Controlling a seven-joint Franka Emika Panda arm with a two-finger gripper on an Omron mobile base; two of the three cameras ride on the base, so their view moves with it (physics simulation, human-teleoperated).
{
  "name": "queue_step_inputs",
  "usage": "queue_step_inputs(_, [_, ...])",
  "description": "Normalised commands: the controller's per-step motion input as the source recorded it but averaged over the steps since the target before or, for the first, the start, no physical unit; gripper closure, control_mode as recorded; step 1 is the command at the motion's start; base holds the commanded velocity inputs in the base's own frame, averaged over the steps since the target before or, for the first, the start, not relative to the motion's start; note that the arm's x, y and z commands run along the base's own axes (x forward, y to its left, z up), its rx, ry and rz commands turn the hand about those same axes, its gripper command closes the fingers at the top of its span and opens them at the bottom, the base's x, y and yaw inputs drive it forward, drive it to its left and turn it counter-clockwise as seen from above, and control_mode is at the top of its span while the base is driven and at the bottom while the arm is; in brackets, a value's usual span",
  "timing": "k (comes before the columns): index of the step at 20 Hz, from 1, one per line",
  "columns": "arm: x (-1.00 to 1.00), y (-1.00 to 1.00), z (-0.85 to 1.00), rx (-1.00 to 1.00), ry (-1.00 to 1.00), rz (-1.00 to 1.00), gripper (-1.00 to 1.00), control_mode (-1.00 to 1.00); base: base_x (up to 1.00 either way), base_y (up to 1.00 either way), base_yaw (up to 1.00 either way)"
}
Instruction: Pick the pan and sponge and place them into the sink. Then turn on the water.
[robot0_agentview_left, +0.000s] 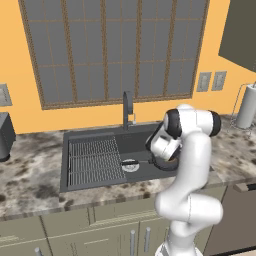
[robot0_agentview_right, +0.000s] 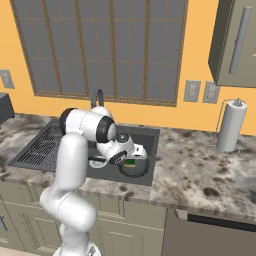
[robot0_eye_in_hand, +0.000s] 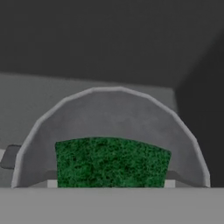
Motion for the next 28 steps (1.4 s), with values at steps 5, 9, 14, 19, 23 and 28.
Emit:
queue_step_inputs(5, [0.0, -0.12, 0.0, 0.13, -0.01, 0.02, -1.0, -1.0, 0.0, 0.0, 0.0])
queue_step_inputs(9, [-0.01, -0.01, 0.0, 0.06, -0.03, 0.02, -1.0, -1.0, 0.0, 0.0, 0.0])
queue_step_inputs(14, [-0.27, -0.04, 0.04, 0.06, -0.08, 0.0, -1.0, -1.0, 0.0, 0.0, 0.0])
queue_step_inputs(19, [-0.17, 0.0, 0.23, 0.02, 0.0, 0.0, -1.0, -1.0, 0.0, 0.0, 0.0])
queue_step_inputs(23, [-0.14, 0.0, 0.37, 0.03, 0.0, 0.0, -1.0, -1.0, 0.0, 0.0, 0.0])
queue_step_inputs(28, [-0.04, 0.0, 0.61, 0.03, 0.0, 0.0, -1.0, -1.0, 0.0, 0.0, 0.0])
